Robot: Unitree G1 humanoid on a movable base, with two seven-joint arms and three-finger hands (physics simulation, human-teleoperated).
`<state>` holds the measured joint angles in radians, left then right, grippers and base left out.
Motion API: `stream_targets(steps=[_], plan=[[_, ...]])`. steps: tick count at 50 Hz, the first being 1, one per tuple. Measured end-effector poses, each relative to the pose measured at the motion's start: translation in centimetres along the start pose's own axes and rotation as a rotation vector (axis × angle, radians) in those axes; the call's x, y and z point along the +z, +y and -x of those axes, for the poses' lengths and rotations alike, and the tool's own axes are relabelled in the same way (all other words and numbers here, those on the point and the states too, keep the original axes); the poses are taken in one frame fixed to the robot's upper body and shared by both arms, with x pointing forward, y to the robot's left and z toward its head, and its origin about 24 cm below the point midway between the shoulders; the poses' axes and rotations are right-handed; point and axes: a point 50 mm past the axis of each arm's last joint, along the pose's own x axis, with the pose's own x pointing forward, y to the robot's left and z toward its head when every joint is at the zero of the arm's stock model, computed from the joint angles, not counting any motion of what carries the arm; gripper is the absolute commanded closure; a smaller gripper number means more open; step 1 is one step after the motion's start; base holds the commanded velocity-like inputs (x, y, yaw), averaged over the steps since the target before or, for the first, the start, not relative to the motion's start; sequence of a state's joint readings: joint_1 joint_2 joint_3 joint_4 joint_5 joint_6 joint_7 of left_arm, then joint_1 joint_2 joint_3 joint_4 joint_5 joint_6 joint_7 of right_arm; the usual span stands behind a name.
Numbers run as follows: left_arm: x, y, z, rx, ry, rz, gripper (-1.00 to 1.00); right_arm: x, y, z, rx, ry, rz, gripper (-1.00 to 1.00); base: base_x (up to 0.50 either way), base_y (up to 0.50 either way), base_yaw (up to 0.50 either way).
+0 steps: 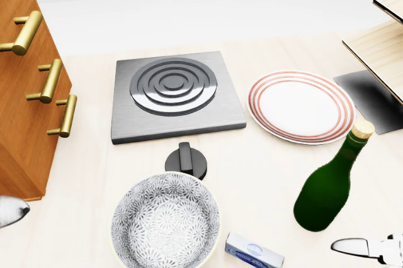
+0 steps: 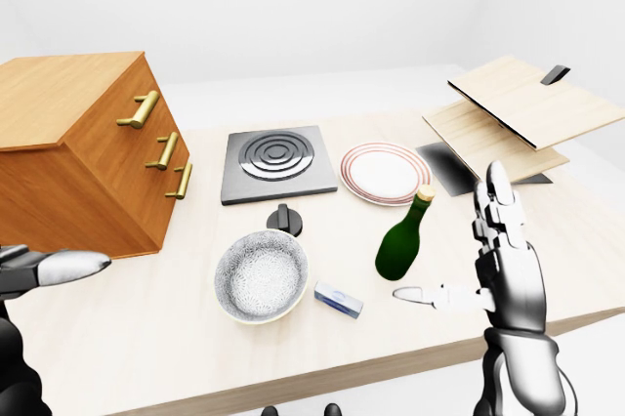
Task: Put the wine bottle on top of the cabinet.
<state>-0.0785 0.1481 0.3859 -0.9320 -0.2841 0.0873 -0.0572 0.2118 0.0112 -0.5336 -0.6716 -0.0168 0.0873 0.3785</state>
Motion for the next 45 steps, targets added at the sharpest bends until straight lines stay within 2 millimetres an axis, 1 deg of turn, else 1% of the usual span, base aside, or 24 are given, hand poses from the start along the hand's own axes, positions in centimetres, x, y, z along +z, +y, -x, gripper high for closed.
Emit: stream_targets(steps=[16, 34, 45], plan=[[-0.5, 0.0, 0.1, 0.000, 0.026, -0.003, -1.00, -1.0, 0.2, -0.4, 0.001, 0.029, -0.030, -1.00, 0.00, 0.00, 0.00], [-0.9, -0.1, 0.1, -0.004, 0.041, -0.011, -1.00, -3.2, 0.6, -0.7, 0.003, 0.105, -0.081, -1.00, 0.00, 0.00, 0.00], [-1.2, -0.1, 0.1, -0.005, 0.051, -0.015, -1.00, -4.4, 1.1, -1.5, 0.011, 0.142, -0.108, -1.00, 0.00, 0.00, 0.00]])
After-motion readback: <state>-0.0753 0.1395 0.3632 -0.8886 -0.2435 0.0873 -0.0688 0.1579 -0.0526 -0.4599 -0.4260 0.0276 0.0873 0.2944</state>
